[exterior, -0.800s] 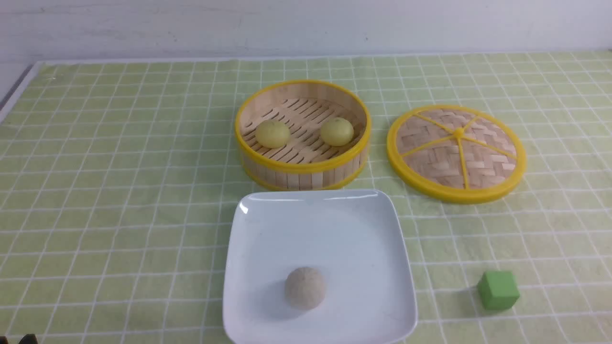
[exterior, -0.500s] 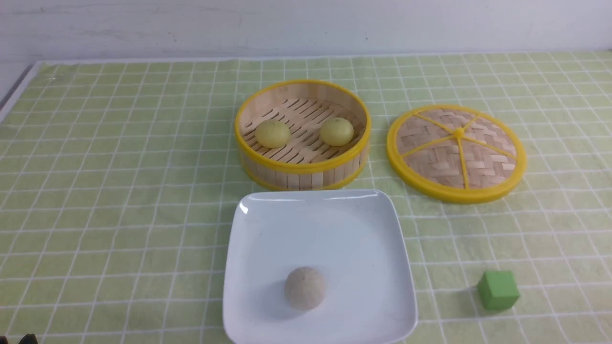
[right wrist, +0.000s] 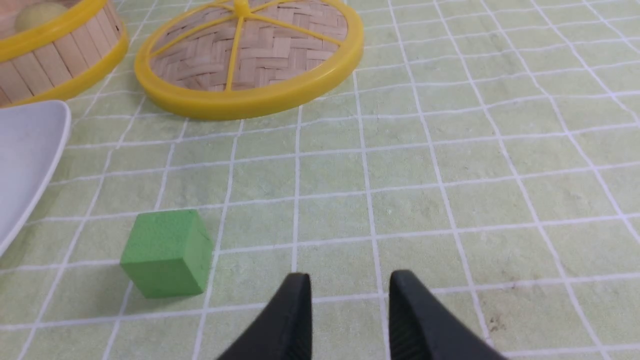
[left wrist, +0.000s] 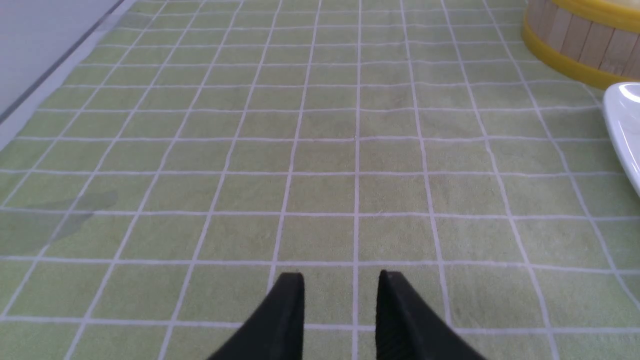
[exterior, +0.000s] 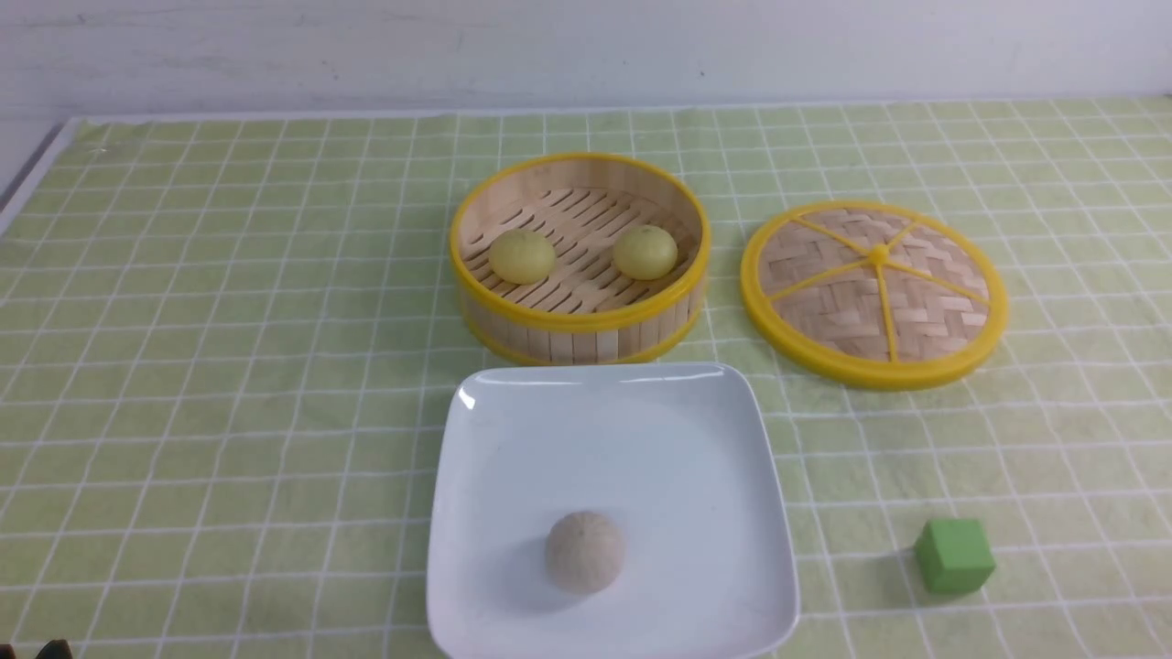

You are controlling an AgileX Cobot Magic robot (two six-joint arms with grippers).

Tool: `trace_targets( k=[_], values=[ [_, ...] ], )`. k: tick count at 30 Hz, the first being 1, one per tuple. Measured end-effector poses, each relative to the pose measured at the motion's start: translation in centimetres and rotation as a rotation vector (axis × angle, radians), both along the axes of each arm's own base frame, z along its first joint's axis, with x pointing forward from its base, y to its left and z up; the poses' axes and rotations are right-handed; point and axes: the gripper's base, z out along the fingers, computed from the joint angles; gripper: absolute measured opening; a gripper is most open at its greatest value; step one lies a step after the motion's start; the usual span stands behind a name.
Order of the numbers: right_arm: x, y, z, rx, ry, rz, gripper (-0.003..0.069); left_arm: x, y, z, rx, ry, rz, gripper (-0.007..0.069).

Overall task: Put the steamed buns into the plate on the green tablecloth.
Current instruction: 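Reach toward a bun in the bamboo steamer with the right gripper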

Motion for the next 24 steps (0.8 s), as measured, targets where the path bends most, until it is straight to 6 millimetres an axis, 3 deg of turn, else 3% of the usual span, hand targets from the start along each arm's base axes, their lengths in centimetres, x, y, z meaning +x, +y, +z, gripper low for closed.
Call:
trace_targets(
  k=[24],
  values=[
    [0.0, -0.01, 0.0, -0.002, 0.0, 0.0, 0.024, 0.0, 0.03, 0.01, 0.008, 0.0, 0.001, 0.024]
  ],
)
